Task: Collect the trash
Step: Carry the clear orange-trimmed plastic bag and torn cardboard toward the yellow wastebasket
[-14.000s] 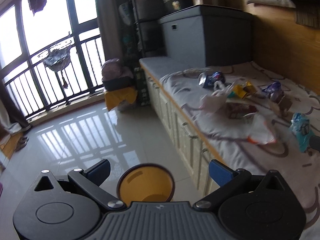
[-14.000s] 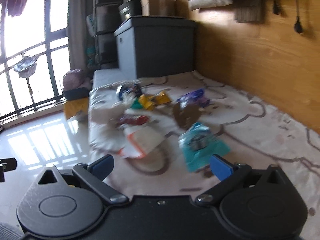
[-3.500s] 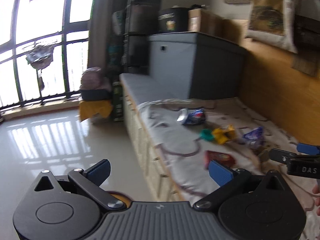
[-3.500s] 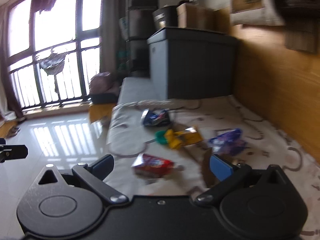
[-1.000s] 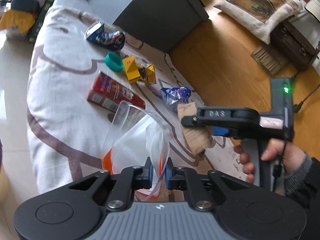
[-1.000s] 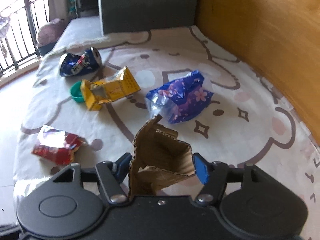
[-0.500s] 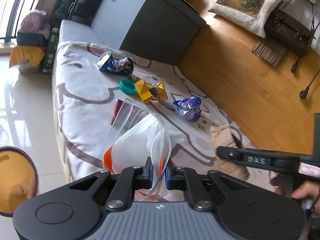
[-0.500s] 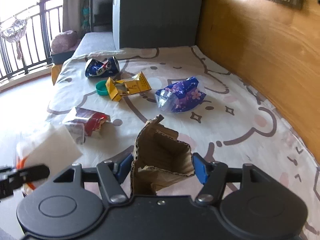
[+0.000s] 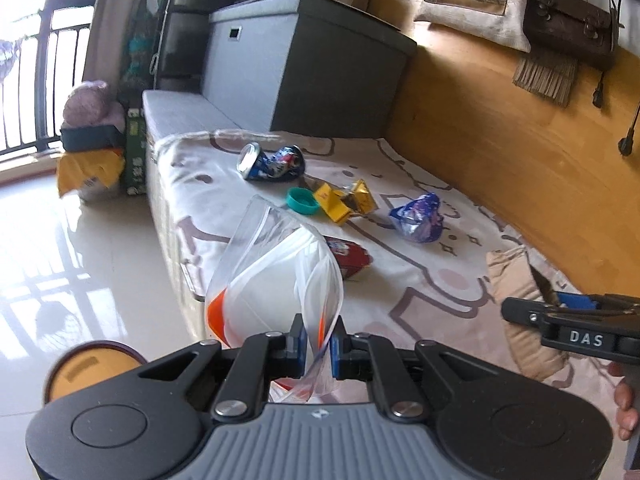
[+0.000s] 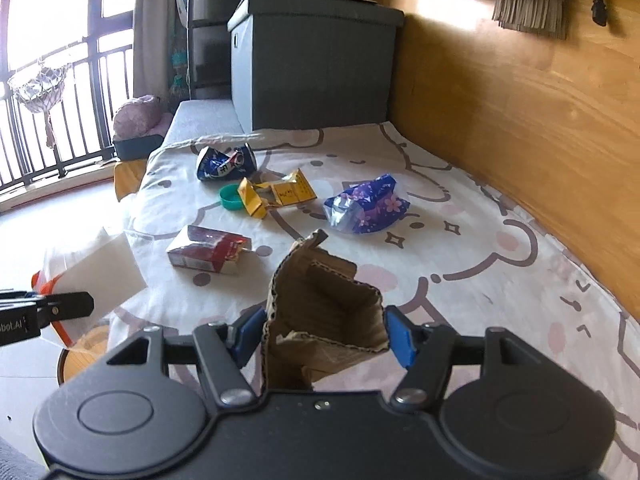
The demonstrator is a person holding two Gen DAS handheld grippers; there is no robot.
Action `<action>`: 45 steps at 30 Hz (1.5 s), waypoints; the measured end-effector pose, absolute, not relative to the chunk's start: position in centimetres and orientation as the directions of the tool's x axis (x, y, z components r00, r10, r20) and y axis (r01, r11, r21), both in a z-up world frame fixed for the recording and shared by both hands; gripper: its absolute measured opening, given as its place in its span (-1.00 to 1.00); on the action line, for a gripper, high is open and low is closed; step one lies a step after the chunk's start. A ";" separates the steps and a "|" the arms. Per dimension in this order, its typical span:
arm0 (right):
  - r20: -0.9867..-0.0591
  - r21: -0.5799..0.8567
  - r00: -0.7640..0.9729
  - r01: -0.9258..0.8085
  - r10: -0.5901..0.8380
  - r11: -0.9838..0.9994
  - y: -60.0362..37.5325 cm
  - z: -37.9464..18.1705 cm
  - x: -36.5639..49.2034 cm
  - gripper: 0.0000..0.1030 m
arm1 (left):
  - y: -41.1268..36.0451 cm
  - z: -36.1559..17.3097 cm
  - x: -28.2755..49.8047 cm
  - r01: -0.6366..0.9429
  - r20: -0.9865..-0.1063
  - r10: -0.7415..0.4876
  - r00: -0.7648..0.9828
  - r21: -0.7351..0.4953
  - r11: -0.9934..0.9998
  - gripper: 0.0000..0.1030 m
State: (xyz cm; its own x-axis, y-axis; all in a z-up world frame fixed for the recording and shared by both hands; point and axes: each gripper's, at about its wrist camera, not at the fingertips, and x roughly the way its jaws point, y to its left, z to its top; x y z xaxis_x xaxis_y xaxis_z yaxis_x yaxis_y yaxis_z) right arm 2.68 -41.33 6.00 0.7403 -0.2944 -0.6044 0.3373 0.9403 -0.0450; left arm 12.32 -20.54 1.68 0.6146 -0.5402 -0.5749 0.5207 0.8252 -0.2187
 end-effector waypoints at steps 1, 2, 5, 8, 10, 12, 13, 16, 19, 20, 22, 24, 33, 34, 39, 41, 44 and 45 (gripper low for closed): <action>-0.602 -0.046 0.742 0.336 -0.295 0.941 -41.0 6.0 2.6 0.28 | -20.2 1.8 12.3 0.516 -0.576 -0.532 0.621 -0.211 0.830 -0.78; -0.600 -0.051 0.742 0.338 -0.299 0.940 -40.7 6.1 2.6 0.28 | -19.9 1.9 12.4 0.510 -0.577 -0.526 0.625 -0.207 0.835 -0.78; -0.594 -0.063 0.748 0.324 -0.296 0.944 -39.6 6.1 2.5 0.27 | -18.9 2.1 12.5 0.493 -0.581 -0.505 0.638 -0.195 0.848 -0.78; -0.588 -0.063 0.757 0.309 -0.285 0.949 -38.6 6.1 2.5 0.26 | -17.8 2.2 12.7 0.480 -0.585 -0.489 0.648 -0.186 0.858 -0.78; -0.582 -0.059 0.762 0.308 -0.283 0.950 -37.9 6.2 2.7 0.26 | -16.9 2.3 12.8 0.471 -0.586 -0.478 0.655 -0.178 0.864 -0.78; -0.574 -0.050 0.770 0.306 -0.278 0.951 -37.3 6.2 3.0 0.26 | -16.0 2.4 12.9 0.461 -0.585 -0.466 0.664 -0.170 0.871 -0.78; -0.569 -0.048 0.775 0.302 -0.275 0.952 -36.9 6.3 3.1 0.26 | -15.4 2.4 13.0 0.455 -0.586 -0.459 0.668 -0.166 0.875 -0.78; -0.565 -0.032 0.786 0.281 -0.249 0.959 -35.6 6.3 4.0 0.26 | -13.6 2.5 13.5 0.430 -0.586 -0.435 0.684 -0.159 0.889 -0.78; -0.572 0.002 0.793 0.259 -0.211 0.966 -34.3 6.3 5.2 0.26 | -11.7 2.5 14.2 0.402 -0.586 -0.410 0.699 -0.152 0.903 -0.78; -0.575 0.004 0.792 0.257 -0.208 0.966 -33.7 6.3 5.7 0.26 | -11.1 2.5 14.4 0.394 -0.588 -0.402 0.702 -0.149 0.907 -0.78; -0.577 0.006 0.791 0.251 -0.202 0.968 -32.6 6.2 6.6 0.26 | -9.9 2.4 14.8 0.385 -0.592 -0.393 0.703 -0.148 0.911 -0.78; -0.583 0.018 0.793 0.229 -0.176 0.973 -31.3 6.0 7.7 0.26 | -8.7 2.1 15.2 0.368 -0.599 -0.380 0.705 -0.149 0.918 -0.78; -0.605 0.051 0.794 0.120 -0.066 0.991 -24.7 4.7 12.8 0.26 | -3.3 0.8 17.3 0.269 -0.625 -0.301 0.720 -0.148 0.952 -0.78; -0.608 0.052 0.792 0.109 -0.056 0.993 -24.1 4.5 13.3 0.26 | -2.8 0.6 17.6 0.259 -0.631 -0.287 0.721 -0.140 0.956 -0.78; -0.640 0.050 0.768 0.069 -0.021 0.996 -21.1 2.6 16.1 0.26 | -0.4 -0.8 19.2 0.201 -0.652 -0.236 0.721 -0.130 0.971 -0.78; -0.654 0.050 0.756 0.058 -0.011 0.997 -20.2 1.6 17.2 0.26 | 0.4 -1.4 19.9 0.179 -0.659 -0.219 0.719 -0.128 0.975 -0.78; -0.662 0.067 0.749 0.040 0.014 0.997 -18.9 0.4 18.5 0.26 | 1.9 -2.4 20.8 0.143 -0.674 -0.194 0.713 -0.131 0.981 -0.78; -0.670 0.068 0.742 0.037 0.018 0.997 -18.6 -0.1 19.1 0.26 | 2.4 -2.9 21.1 0.133 -0.681 -0.186 0.709 -0.130 0.983 -0.78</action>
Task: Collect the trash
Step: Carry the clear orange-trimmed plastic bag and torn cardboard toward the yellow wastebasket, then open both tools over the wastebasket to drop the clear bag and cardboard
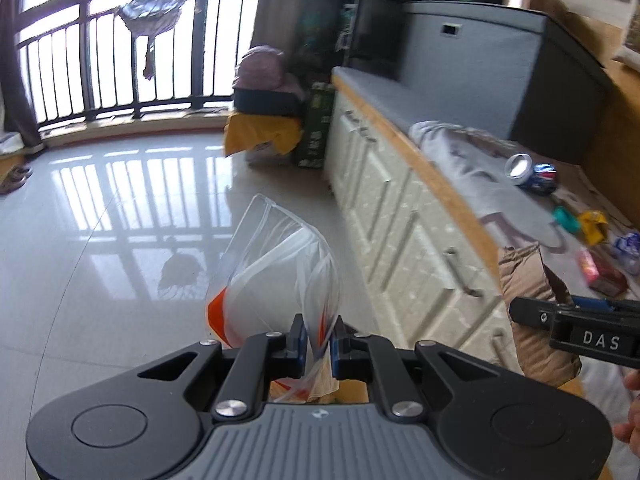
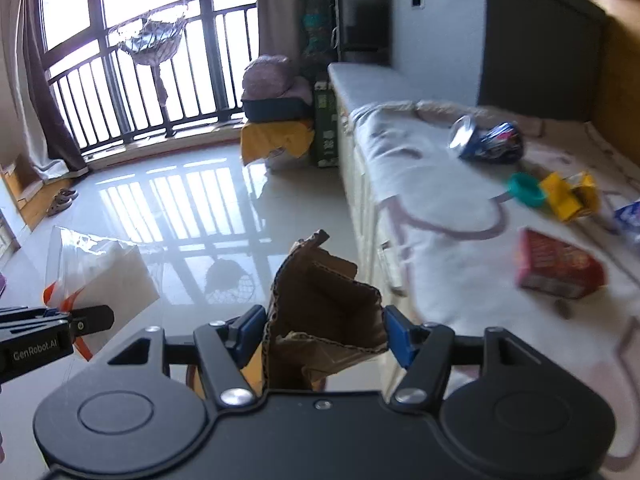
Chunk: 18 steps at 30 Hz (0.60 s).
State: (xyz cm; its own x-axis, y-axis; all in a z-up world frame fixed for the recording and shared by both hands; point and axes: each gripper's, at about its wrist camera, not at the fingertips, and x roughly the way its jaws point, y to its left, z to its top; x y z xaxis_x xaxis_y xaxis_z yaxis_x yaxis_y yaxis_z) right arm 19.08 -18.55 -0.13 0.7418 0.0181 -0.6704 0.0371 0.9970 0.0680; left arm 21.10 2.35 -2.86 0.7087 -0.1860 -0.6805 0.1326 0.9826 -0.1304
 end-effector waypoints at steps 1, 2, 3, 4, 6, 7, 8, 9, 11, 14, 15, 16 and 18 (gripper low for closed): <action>-0.679 0.067 0.734 0.034 0.020 0.997 -18.2 -0.7 19.6 0.26 | 2.8 -3.3 21.4 0.122 -0.688 -0.177 0.704 -0.129 0.984 -0.78; -0.687 0.067 0.726 0.031 0.023 0.997 -17.8 -1.3 20.2 0.26 | 3.2 -3.8 21.8 0.111 -0.695 -0.170 0.698 -0.129 0.985 -0.78; -0.697 0.069 0.717 0.030 0.027 0.997 -17.4 -2.0 20.9 0.26 | 3.7 -4.3 22.2 0.101 -0.704 -0.163 0.691 -0.130 0.986 -0.78; -0.706 0.073 0.707 0.028 0.031 0.997 -17.0 -2.6 21.4 0.26 | 4.0 -4.8 22.5 0.093 -0.713 -0.160 0.683 -0.132 0.987 -0.78; -0.728 0.091 0.684 0.024 0.050 0.996 -16.2 -4.3 22.7 0.26 | 4.6 -6.1 23.3 0.079 -0.730 -0.157 0.665 -0.140 0.987 -0.78; -0.736 0.101 0.674 0.020 0.062 0.995 -15.9 -5.1 23.2 0.26 | 4.8 -6.8 23.7 0.074 -0.740 -0.155 0.654 -0.141 0.987 -0.78; -0.745 0.115 0.662 0.014 0.077 0.993 -15.5 -5.9 23.8 0.26 | 5.0 -7.5 24.1 0.070 -0.751 -0.153 0.642 -0.141 0.987 -0.78; -0.756 0.133 0.647 0.009 0.096 0.991 -15.2 -6.8 24.3 0.26 | 5.1 -8.2 24.4 0.069 -0.761 -0.153 0.631 -0.142 0.987 -0.78; -0.776 0.155 0.619 0.003 0.120 0.988 -14.6 -8.6 25.2 0.26 | 5.3 -9.6 24.8 0.066 -0.780 -0.154 0.606 -0.144 0.987 -0.78; -0.804 0.179 0.577 0.002 0.145 0.984 -14.2 -11.0 26.4 0.26 | 5.3 -11.6 25.7 0.069 -0.807 -0.153 0.570 -0.138 0.988 -0.78; -0.814 0.190 0.559 0.007 0.154 0.982 -14.2 -11.7 26.8 0.26 | 5.2 -12.1 26.0 0.070 -0.815 -0.152 0.559 -0.136 0.988 -0.78; -0.825 0.199 0.542 0.012 0.160 0.980 -14.3 -12.4 27.3 0.26 | 5.1 -12.8 26.4 0.071 -0.823 -0.153 0.547 -0.136 0.988 -0.78; -0.844 0.204 0.511 0.020 0.166 0.979 -14.3 -13.6 28.3 0.26 | 4.9 -13.8 27.1 0.073 -0.838 -0.153 0.524 -0.135 0.988 -0.78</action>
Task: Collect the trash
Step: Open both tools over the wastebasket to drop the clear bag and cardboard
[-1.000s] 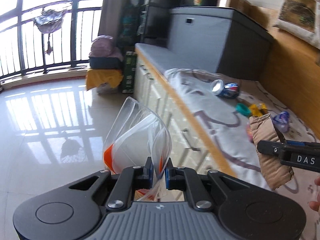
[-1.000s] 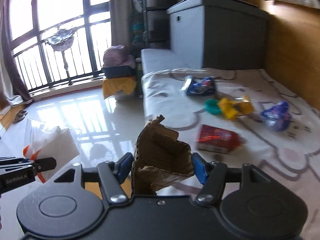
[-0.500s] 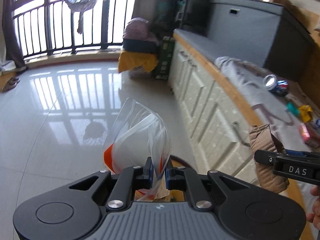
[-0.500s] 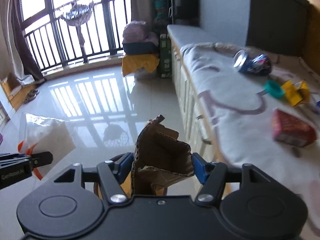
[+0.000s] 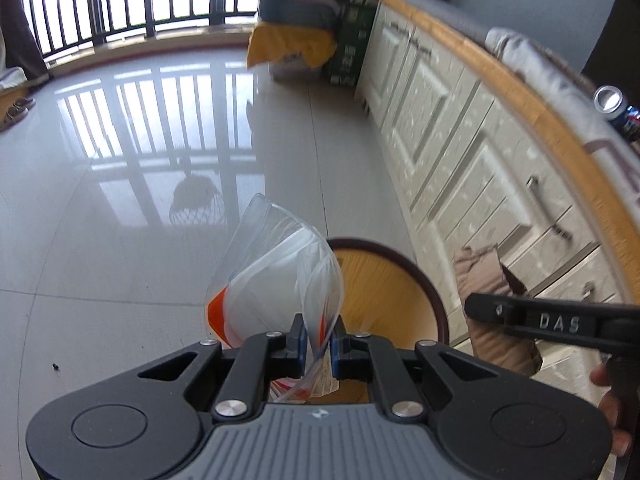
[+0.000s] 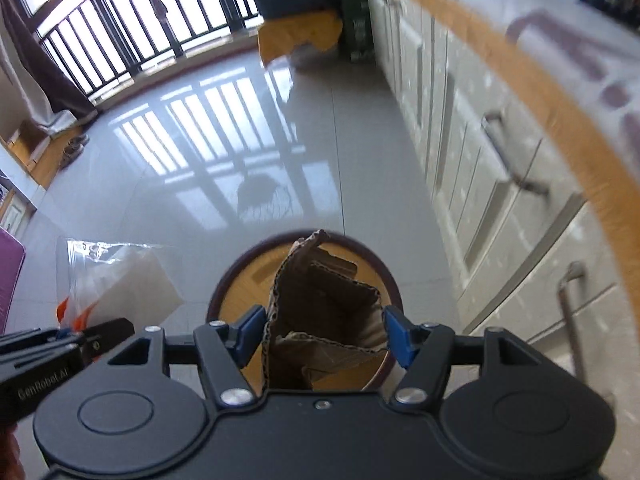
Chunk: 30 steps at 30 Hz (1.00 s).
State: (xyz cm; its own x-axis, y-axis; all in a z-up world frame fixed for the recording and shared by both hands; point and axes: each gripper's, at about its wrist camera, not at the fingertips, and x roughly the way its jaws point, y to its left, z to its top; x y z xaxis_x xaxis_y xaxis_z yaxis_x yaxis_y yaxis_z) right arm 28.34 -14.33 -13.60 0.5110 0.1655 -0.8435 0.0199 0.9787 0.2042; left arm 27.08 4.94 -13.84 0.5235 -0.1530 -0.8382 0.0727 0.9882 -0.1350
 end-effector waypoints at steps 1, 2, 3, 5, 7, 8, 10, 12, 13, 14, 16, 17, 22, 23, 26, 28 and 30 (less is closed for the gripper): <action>-0.844 0.209 0.510 0.022 0.169 0.978 -14.4 -14.0 28.6 0.26 | 4.8 -14.4 27.4 0.076 -0.846 -0.152 0.511 -0.132 0.988 -0.78; -0.844 0.218 0.506 0.022 0.177 0.976 -14.4 -14.5 28.9 0.26 | 4.6 -14.9 27.8 0.080 -0.854 -0.151 0.499 -0.128 0.988 -0.78; -0.849 0.229 0.494 0.022 0.188 0.973 -14.5 -15.1 29.2 0.26 | 4.4 -15.5 28.1 0.085 -0.861 -0.149 0.486 -0.123 0.989 -0.78; -0.861 0.253 0.459 0.017 0.217 0.967 -14.4 -16.5 29.5 0.26 | 4.1 -16.5 28.7 0.093 -0.874 -0.148 0.462 -0.118 0.989 -0.78; -0.874 0.252 0.431 0.011 0.223 0.968 -14.2 -17.7 30.0 0.26 | 3.8 -17.6 29.3 0.098 -0.886 -0.150 0.438 -0.118 0.988 -0.78; -0.877 0.254 0.423 0.007 0.228 0.967 -14.1 -18.1 30.2 0.26 | 3.7 -18.1 29.7 0.100 -0.892 -0.150 0.427 -0.118 0.988 -0.78; -0.881 0.265 0.406 -0.004 0.243 0.964 -13.9 -18.9 30.6 0.26 | 3.5 -18.9 30.2 0.105 -0.900 -0.148 0.409 -0.114 0.988 -0.77; -0.883 0.274 0.394 -0.015 0.257 0.962 -13.6 -19.5 30.9 0.27 | 3.3 -19.6 30.7 0.113 -0.908 -0.146 0.393 -0.110 0.988 -0.77; -0.884 0.277 0.388 -0.018 0.262 0.961 -13.5 -19.7 31.1 0.28 | 3.3 -19.9 30.9 0.116 -0.911 -0.146 0.385 -0.109 0.987 -0.77; -0.885 0.280 0.381 -0.020 0.267 0.960 -13.5 -20.0 31.3 0.28 | 3.3 -20.3 31.0 0.118 -0.914 -0.147 0.378 -0.110 0.987 -0.77; -0.889 0.292 0.364 -0.018 0.278 0.956 -13.5 -20.8 31.8 0.28 | 3.4 -20.9 31.1 0.117 -0.917 -0.155 0.368 -0.120 0.986 -0.77; -0.890 0.299 0.357 -0.014 0.284 0.954 -13.6 -21.1 31.9 0.28 | 3.5 -21.2 31.2 0.115 -0.918 -0.163 0.363 -0.129 0.985 -0.77; -0.898 0.317 0.326 0.008 0.297 0.948 -13.6 -22.8 32.5 0.33 | 3.7 -22.7 31.3 0.107 -0.924 -0.185 0.336 -0.158 0.982 -0.77; -0.899 0.317 0.321 0.013 0.297 0.948 -13.6 -23.0 32.6 0.34 | 3.7 -23.0 31.3 0.103 -0.925 -0.188 0.331 -0.162 0.981 -0.77; -0.902 0.334 0.299 0.026 0.312 0.942 -13.6 -23.7 33.1 0.37 | 3.6 -23.8 31.5 0.099 -0.929 -0.189 0.318 -0.166 0.981 -0.77; -0.901 0.348 0.288 0.035 0.324 0.937 -13.7 -24.2 33.3 0.43 | 3.5 -24.3 31.7 0.100 -0.931 -0.189 0.311 -0.166 0.981 -0.77; -0.901 0.357 0.283 0.047 0.330 0.933 -13.8 -24.5 33.4 0.56 | 3.5 -24.5 31.9 0.101 -0.933 -0.190 0.306 -0.166 0.981 -0.77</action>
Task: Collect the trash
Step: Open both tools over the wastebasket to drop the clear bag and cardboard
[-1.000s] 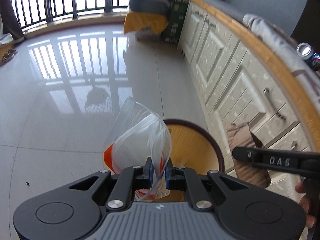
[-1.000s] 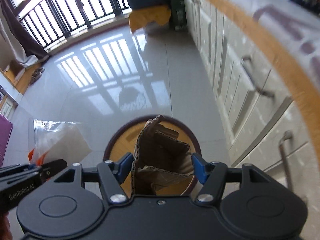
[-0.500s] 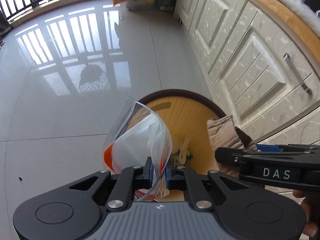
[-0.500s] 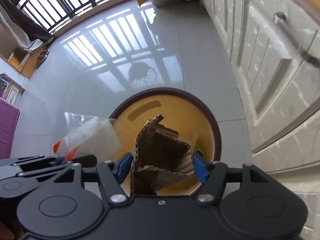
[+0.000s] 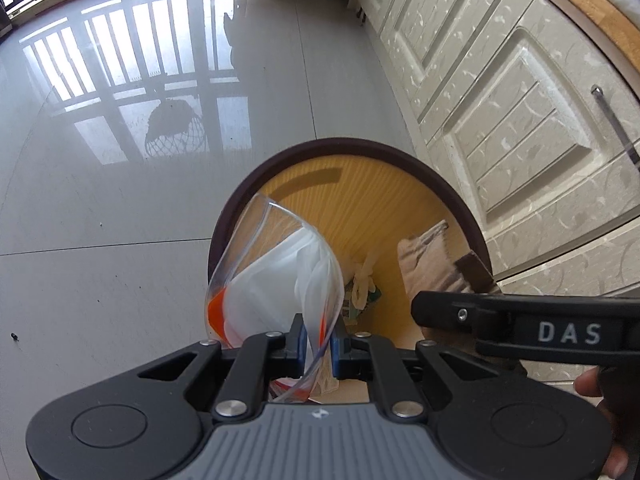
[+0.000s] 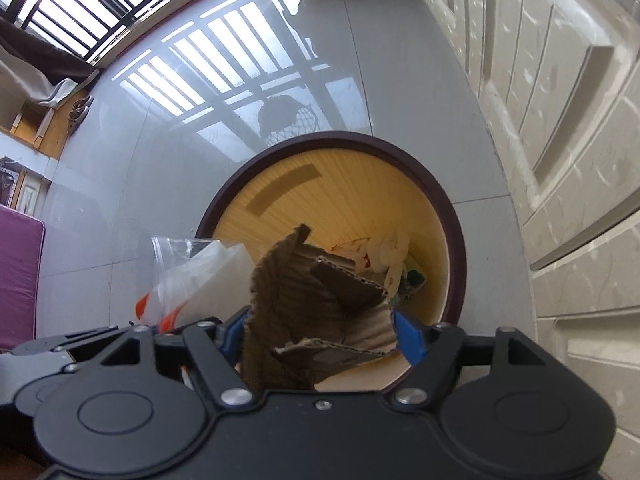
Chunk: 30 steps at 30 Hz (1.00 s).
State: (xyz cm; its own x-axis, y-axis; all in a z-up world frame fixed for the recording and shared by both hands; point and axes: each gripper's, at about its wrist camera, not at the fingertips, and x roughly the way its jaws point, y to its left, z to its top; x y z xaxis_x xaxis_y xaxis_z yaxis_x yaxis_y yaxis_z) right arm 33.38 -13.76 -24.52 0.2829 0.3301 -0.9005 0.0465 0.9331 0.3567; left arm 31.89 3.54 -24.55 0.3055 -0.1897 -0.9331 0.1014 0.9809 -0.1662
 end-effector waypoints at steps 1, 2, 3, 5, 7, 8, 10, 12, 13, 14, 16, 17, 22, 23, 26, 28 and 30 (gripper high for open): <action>-0.899 0.366 0.277 0.052 0.338 0.929 -13.8 -24.7 33.4 0.64 | 3.5 -24.7 32.0 0.103 -0.934 -0.189 0.304 -0.165 0.981 -0.77; -0.899 0.371 0.271 0.055 0.343 0.927 -13.8 -24.9 33.4 0.67 | 3.5 -24.8 32.1 0.105 -0.934 -0.188 0.302 -0.164 0.981 -0.77; -0.900 0.373 0.266 0.059 0.345 0.926 -13.8 -25.0 33.4 0.69 | 3.4 -24.9 32.1 0.107 -0.935 -0.187 0.301 -0.162 0.981 -0.77; -0.901 0.374 0.260 0.063 0.347 0.925 -13.8 -25.1 33.4 0.75 | 3.4 -25.0 32.2 0.117 -0.937 -0.182 0.300 -0.153 0.981 -0.77; -0.903 0.376 0.253 0.067 0.348 0.924 -14.0 -25.2 33.5 0.80 | 3.1 -25.2 32.4 0.125 -0.937 -0.177 0.301 -0.145 0.981 -0.76; -0.904 0.374 0.251 0.070 0.346 0.925 -14.0 -25.3 33.5 0.82 | 3.0 -25.2 32.5 0.129 -0.937 -0.174 0.303 -0.141 0.982 -0.76; -0.908 0.365 0.249 0.076 0.337 0.928 -14.2 -25.2 33.5 0.90 | 2.9 -25.3 32.5 0.135 -0.936 -0.171 0.307 -0.135 0.982 -0.76; -0.916 0.348 0.244 0.080 0.320 0.934 -14.3 -25.2 33.5 0.93 | 2.8 -25.3 32.4 0.144 -0.937 -0.167 0.306 -0.128 0.981 -0.75; -0.920 0.337 0.241 0.081 0.310 0.938 -14.3 -25.2 33.4 0.94 | 2.7 -25.4 32.4 0.150 -0.938 -0.164 0.307 -0.122 0.981 -0.74; -0.922 0.332 0.239 0.081 0.306 0.940 -14.4 -25.2 33.4 0.95 | 2.6 -25.4 32.3 0.158 -0.938 -0.160 0.309 -0.115 0.981 -0.74; -0.926 0.323 0.232 0.082 0.298 0.943 -14.4 -25.1 33.2 0.99 | 2.4 -25.5 32.3 0.172 -0.937 -0.147 0.316 -0.095 0.980 -0.62; -0.928 0.318 0.229 0.080 0.293 0.945 -14.5 -25.1 33.2 0.99 | 2.4 -25.5 32.3 0.175 -0.939 -0.139 0.315 -0.086 0.981 -0.43; -0.940 0.285 0.214 0.064 0.266 0.956 -14.5 -25.0 33.0 1.00 | 2.4 -25.6 32.1 0.199 -0.945 -0.116 0.306 -0.056 0.978 -0.12; -0.942 0.278 0.213 0.061 0.260 0.959 -14.6 -25.0 33.0 1.00 | 2.4 -25.5 32.0 0.203 -0.946 -0.112 0.305 -0.051 0.978 -0.06; -0.944 0.266 0.215 0.054 0.249 0.962 -14.8 -24.8 32.9 1.00 | 2.4 -25.4 31.8 0.211 -0.949 -0.106 0.298 -0.043 0.977 0.01; -0.945 0.261 0.218 0.046 0.245 0.964 -14.8 -24.7 32.8 1.00 | 2.5 -25.3 31.6 0.213 -0.950 -0.103 0.294 -0.040 0.976 0.07; -0.947 0.245 0.224 0.032 0.232 0.969 -14.6 -24.4 32.7 1.00 | 2.6 -25.2 31.5 0.212 -0.951 -0.101 0.293 -0.039 0.977 0.09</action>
